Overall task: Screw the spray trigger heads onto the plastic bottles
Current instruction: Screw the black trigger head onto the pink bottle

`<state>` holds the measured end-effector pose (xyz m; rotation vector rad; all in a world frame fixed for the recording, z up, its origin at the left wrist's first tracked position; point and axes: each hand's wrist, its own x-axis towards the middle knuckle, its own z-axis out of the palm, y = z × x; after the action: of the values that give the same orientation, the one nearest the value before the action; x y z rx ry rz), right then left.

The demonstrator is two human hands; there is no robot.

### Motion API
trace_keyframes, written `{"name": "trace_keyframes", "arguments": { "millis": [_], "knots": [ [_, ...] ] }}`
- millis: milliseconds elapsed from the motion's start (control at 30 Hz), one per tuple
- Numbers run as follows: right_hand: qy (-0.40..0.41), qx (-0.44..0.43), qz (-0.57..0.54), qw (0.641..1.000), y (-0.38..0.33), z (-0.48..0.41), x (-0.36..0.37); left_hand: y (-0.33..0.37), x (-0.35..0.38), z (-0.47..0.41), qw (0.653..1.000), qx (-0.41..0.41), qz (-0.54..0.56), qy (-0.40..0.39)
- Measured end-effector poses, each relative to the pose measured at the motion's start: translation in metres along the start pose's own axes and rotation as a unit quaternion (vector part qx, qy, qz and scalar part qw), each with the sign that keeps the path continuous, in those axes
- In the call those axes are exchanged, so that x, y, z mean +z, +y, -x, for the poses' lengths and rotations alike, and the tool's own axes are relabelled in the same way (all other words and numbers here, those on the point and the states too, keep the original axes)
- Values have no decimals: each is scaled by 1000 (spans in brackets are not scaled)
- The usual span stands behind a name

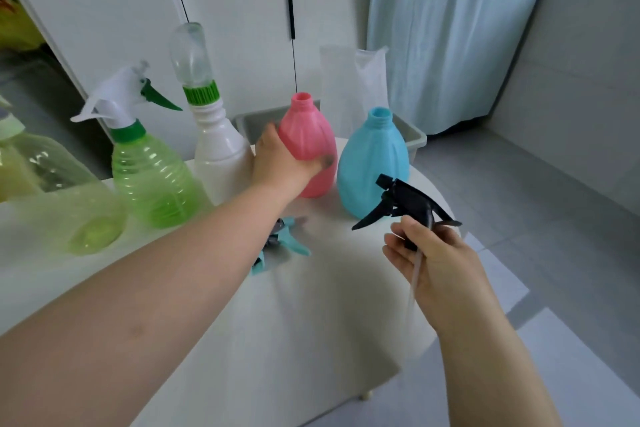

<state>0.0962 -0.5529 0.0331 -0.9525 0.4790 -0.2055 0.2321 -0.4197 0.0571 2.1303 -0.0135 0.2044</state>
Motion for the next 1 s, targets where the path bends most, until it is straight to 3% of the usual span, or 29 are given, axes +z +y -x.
{"name": "trace_keyframes", "arguments": {
  "millis": [500, 700, 833, 1000],
  "knots": [
    [-10, 4, -84, 996, -6, -4, -2, -4, 15, -8, 1000, 4, 3, 27],
    [-17, -13, -96, 995, -13, -1, -4, -1, 8, 3, 997, 35, 25, 70],
    [-105, -19, -118, 987, -18, 6, 2, 7, -10, 20, 992, 67, 74, 73],
    [-240, -91, -120, 959, -19, 23, 15, 0, -55, 67, 984, 124, 121, 42]
  ]
}}
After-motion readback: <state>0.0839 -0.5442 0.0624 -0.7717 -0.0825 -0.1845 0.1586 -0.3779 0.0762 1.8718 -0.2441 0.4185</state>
